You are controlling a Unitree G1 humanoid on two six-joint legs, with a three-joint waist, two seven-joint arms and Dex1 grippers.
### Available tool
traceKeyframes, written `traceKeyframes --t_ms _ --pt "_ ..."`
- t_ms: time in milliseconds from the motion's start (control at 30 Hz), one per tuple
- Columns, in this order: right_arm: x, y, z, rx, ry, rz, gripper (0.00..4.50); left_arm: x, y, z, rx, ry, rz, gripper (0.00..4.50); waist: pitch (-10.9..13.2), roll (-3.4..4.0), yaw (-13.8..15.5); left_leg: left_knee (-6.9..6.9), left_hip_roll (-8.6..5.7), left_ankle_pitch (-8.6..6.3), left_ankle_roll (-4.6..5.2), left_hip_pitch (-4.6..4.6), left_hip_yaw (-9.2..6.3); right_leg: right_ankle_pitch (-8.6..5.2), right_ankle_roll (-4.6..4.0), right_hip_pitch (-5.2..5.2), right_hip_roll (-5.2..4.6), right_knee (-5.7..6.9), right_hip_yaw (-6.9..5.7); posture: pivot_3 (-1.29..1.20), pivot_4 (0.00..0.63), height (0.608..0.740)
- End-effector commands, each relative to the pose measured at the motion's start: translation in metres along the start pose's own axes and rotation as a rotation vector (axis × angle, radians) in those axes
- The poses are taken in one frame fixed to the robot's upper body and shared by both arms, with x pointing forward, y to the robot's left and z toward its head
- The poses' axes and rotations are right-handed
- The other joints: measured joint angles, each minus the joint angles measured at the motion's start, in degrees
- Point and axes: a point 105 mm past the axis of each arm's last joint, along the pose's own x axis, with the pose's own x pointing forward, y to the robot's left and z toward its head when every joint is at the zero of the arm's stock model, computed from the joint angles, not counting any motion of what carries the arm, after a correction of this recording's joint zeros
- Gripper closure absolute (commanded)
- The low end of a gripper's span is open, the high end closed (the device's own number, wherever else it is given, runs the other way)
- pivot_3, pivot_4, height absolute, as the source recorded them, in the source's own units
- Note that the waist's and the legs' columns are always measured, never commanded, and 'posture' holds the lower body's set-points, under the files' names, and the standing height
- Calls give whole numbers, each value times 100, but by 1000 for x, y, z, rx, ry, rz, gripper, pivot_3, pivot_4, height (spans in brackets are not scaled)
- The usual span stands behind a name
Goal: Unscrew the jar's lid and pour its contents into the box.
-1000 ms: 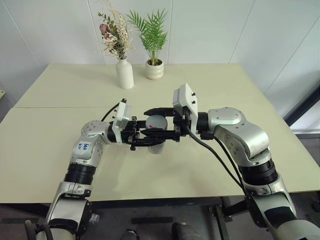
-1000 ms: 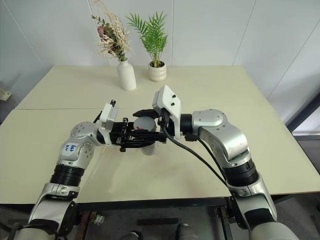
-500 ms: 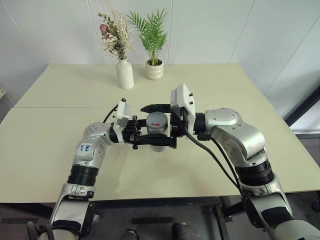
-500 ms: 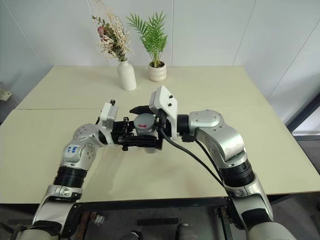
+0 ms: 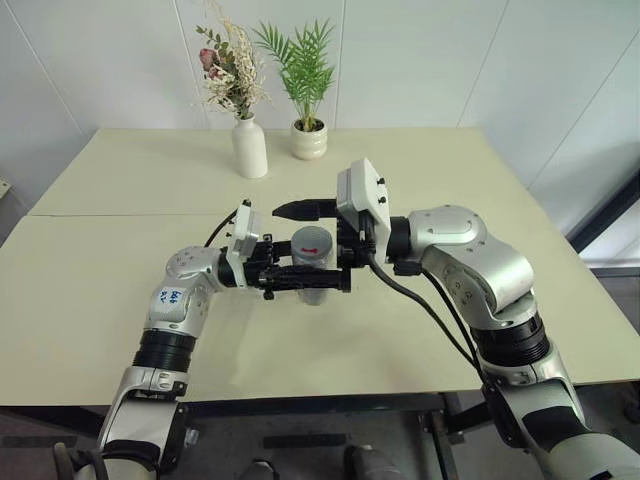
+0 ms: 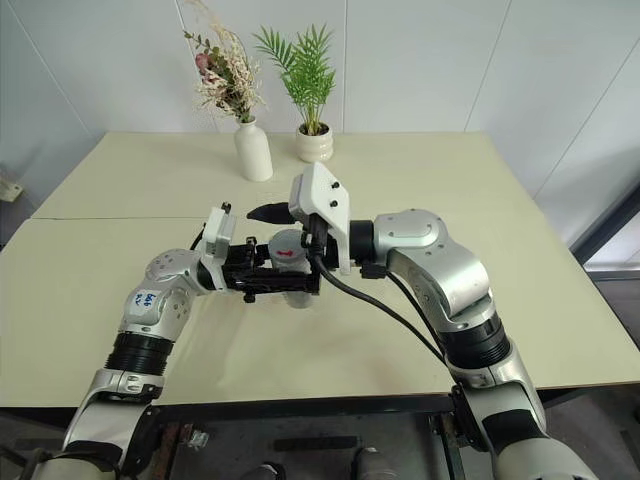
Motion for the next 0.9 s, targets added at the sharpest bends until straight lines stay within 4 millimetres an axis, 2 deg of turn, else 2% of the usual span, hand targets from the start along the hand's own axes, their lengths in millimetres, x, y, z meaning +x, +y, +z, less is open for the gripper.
traceKeyframes --t_ms 33,700,900 --pt "1 0 9 -48 -10 -3 22 5 -1 10 50 -13 -28 2262 0 0 -2 0 0 0 0 0 0 0 0 0 0 0 0 0 150 740" --pt "0 -15 -12 33 59 -45 22 8 -8 14 110 -56 -69 2262 0 0 -7 2 1 0 0 0 0 1 0 0 1 1 0 0 150 740" --pt "-7 -24 -13 22 81 -80 22 6 -9 14 97 -63 -67 2262 0 0 -6 3 0 0 0 0 0 2 0 0 0 1 0 0 150 740"
